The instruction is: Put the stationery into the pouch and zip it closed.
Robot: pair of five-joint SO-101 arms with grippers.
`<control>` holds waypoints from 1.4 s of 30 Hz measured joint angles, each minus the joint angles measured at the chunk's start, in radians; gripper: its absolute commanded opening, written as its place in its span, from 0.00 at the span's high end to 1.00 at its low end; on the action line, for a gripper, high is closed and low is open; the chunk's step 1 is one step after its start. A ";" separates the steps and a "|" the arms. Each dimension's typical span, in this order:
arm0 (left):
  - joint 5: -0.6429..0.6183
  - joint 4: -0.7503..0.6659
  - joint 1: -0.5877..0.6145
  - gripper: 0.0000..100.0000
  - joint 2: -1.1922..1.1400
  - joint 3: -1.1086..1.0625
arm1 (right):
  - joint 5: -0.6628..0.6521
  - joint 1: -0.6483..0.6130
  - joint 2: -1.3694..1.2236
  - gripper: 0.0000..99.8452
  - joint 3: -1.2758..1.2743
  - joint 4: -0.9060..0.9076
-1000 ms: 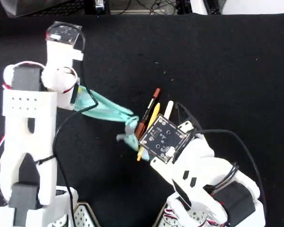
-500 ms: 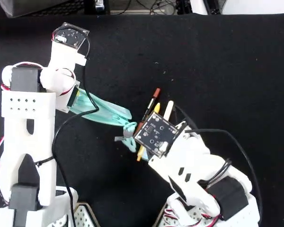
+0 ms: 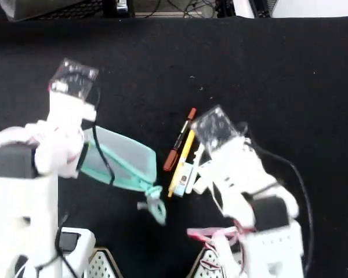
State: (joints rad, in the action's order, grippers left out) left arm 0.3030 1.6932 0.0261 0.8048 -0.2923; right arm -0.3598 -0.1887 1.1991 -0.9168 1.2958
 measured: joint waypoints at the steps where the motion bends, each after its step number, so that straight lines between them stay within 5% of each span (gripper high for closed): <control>1: -0.003 -0.025 0.000 0.97 0.048 -0.054 | 0.014 0.012 -0.021 0.85 -0.026 -0.025; 13: -0.006 -0.262 0.048 0.97 0.463 -0.529 | 0.107 0.101 -0.562 0.78 0.028 -0.206; 23: -0.055 -0.269 0.049 0.97 0.514 -0.552 | 0.230 0.183 -1.106 0.78 0.322 -0.112; 34: -0.057 -0.269 0.049 0.97 0.522 -0.552 | 0.336 0.183 -1.401 0.79 0.503 -0.084; 42: -0.057 -0.269 0.049 0.97 0.522 -0.552 | 0.339 0.189 -1.442 0.96 0.525 -0.060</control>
State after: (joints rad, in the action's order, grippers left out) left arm 0.2463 1.4246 0.0752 1.3265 -0.8447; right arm -0.0207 0.0000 -0.2432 -0.3920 1.2359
